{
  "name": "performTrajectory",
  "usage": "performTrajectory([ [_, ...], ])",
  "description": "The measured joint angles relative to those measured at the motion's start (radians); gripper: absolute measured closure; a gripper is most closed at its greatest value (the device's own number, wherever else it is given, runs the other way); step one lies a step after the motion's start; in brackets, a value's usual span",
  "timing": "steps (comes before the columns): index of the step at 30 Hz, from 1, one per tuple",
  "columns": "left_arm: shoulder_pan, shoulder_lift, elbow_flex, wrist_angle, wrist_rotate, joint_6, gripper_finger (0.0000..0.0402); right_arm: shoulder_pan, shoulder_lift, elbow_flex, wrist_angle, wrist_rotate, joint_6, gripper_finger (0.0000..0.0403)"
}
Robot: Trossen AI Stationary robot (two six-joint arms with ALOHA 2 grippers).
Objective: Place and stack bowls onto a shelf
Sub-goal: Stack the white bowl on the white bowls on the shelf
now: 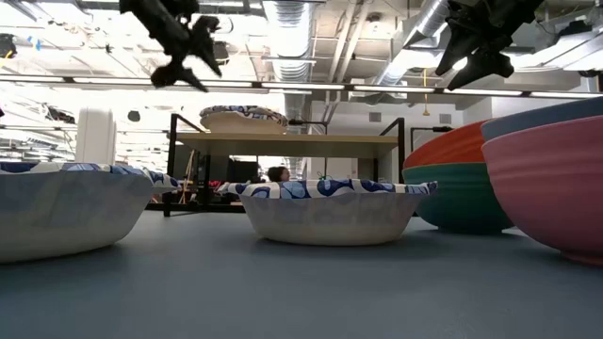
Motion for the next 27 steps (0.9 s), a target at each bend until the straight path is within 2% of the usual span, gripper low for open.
performTrajectory([
  [5, -0.133, -0.097, 0.000, -0.060, 0.034, 0.045, 0.0193, 0.000, 0.000, 0.000, 0.000, 0.000, 0.000, 0.0143],
  [10, -0.366, -0.170, 0.000, -0.020, 0.003, 0.015, 0.0193, 0.000, 0.000, 0.000, 0.000, 0.000, -0.001, 0.0143],
  [15, -0.631, -0.173, 0.000, 0.032, -0.252, -0.087, 0.0193, 0.000, 0.000, 0.000, 0.000, 0.000, -0.002, 0.0143],
  [20, -0.836, -0.100, 0.001, 0.065, -0.469, -0.176, 0.0193, 0.000, 0.000, 0.000, 0.000, 0.000, -0.003, 0.0143],
  [23, -0.921, -0.027, 0.001, 0.098, -0.536, -0.228, 0.0193, 0.000, 0.000, 0.000, 0.000, 0.000, -0.003, 0.0143],
  [27, -0.995, 0.097, 0.001, 0.109, -0.547, -0.279, 0.0193, 0.000, 0.000, 0.000, 0.000, 0.000, 0.000, 0.0143],
])
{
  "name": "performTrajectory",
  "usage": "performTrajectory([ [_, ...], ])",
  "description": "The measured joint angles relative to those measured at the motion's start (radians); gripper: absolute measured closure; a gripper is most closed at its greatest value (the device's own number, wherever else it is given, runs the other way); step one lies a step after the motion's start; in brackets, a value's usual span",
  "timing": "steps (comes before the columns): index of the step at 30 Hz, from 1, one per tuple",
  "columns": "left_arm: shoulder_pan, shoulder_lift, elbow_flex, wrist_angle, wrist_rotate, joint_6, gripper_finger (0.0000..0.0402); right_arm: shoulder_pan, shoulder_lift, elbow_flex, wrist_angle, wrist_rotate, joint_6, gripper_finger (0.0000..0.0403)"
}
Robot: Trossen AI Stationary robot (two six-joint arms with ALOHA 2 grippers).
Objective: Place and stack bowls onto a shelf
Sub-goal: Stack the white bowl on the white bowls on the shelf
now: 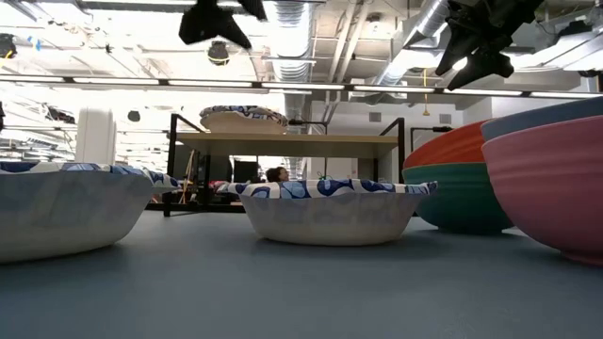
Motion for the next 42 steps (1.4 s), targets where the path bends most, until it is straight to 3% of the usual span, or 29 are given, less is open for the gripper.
performTrajectory([
  [5, -0.037, 0.149, 0.000, 0.032, -0.007, -0.054, 0.0193, 0.000, 0.000, 0.000, 0.000, 0.000, -0.001, 0.0143],
  [16, -0.042, 0.433, 0.000, 0.080, -0.027, -0.026, 0.0193, 0.000, 0.000, 0.000, 0.000, 0.000, -0.027, 0.0143],
  [32, -0.069, 0.572, -0.001, 0.143, 0.010, -0.025, 0.0200, 0.002, 0.000, 0.000, -0.002, -0.010, -0.030, 0.0143],
  [36, -0.067, 0.572, -0.001, 0.123, 0.008, -0.021, 0.0251, 0.001, 0.000, 0.000, -0.002, -0.011, -0.041, 0.0143],
  [42, -0.067, 0.573, 0.000, 0.094, 0.026, -0.011, 0.0386, 0.001, 0.000, 0.000, -0.002, -0.011, -0.053, 0.0143],
])
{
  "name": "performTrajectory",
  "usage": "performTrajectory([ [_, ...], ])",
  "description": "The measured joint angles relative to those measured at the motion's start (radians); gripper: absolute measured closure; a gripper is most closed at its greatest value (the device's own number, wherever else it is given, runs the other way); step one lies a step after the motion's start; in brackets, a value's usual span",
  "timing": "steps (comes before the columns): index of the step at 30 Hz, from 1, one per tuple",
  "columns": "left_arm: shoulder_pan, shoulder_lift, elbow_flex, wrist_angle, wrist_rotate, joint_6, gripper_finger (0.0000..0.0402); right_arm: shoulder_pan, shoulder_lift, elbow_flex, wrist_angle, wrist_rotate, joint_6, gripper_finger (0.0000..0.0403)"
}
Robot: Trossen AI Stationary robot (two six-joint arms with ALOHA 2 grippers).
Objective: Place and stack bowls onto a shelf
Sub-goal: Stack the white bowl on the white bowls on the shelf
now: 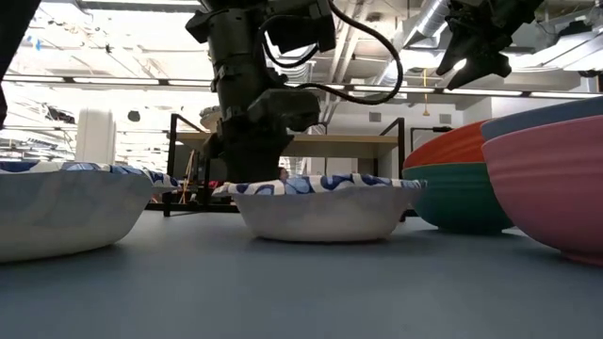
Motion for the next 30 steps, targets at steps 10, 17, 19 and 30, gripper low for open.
performTrajectory([
  [10, 0.027, -0.077, 0.049, -0.043, 0.070, -0.053, 0.0401, -0.001, 0.000, 0.000, 0.003, 0.000, -0.003, 0.0143],
  [17, 0.065, -0.169, 0.120, -0.111, 0.124, -0.053, 0.0401, -0.001, 0.000, 0.000, 0.003, 0.000, -0.003, 0.0143],
  [19, 0.082, -0.204, 0.140, -0.115, 0.139, -0.059, 0.0401, -0.001, 0.000, 0.000, 0.003, 0.000, -0.003, 0.0143],
  [30, 0.246, -0.477, 0.205, -0.163, -0.024, -0.157, 0.0401, 0.000, 0.000, 0.000, 0.041, 0.000, 0.000, 0.0143],
])
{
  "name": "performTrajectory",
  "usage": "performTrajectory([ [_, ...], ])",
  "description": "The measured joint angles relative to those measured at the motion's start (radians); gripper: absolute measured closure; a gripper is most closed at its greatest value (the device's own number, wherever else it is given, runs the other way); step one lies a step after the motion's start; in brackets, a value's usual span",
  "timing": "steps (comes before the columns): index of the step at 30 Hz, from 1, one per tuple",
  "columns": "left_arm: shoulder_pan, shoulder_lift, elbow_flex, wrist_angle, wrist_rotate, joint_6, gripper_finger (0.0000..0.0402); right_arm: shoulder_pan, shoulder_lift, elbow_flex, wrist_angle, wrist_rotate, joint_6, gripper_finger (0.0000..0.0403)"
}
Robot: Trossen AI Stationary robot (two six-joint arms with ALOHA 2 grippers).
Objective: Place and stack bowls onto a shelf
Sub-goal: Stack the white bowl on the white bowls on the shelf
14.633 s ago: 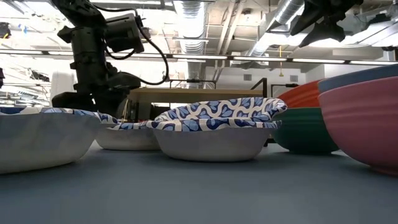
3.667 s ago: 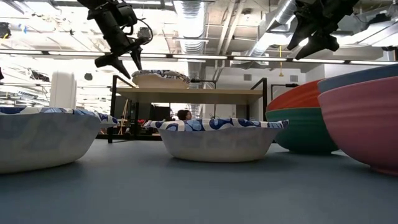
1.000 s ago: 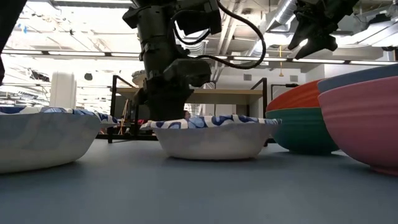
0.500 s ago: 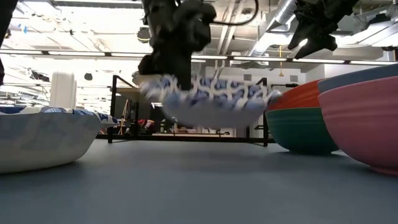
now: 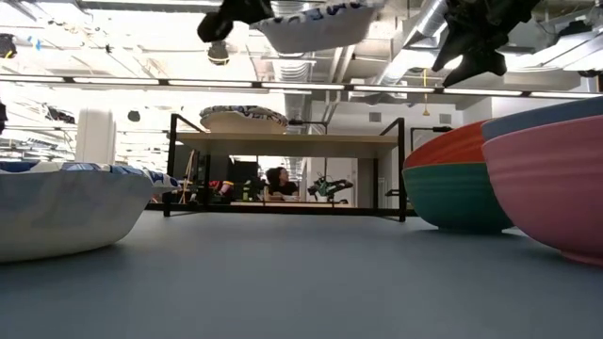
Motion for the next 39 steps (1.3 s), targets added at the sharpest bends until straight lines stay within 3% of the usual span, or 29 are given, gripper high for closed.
performTrajectory([
  [8, 0.253, -0.124, 0.000, -0.008, -0.176, -0.003, 0.0401, -0.001, 0.000, 0.000, 0.043, 0.000, -0.052, 0.0143],
  [20, 0.610, -0.103, -0.002, -0.161, 0.051, 0.102, 0.0401, -0.002, 0.000, 0.000, 0.044, 0.000, -0.052, 0.0143],
  [31, 0.715, -0.005, -0.012, -0.157, 0.210, 0.164, 0.0401, -0.002, 0.000, 0.000, 0.043, 0.011, -0.053, 0.0143],
  [39, 0.727, 0.022, -0.012, -0.152, 0.207, 0.168, 0.0401, -0.002, 0.000, 0.000, 0.042, 0.011, -0.056, 0.0143],
])
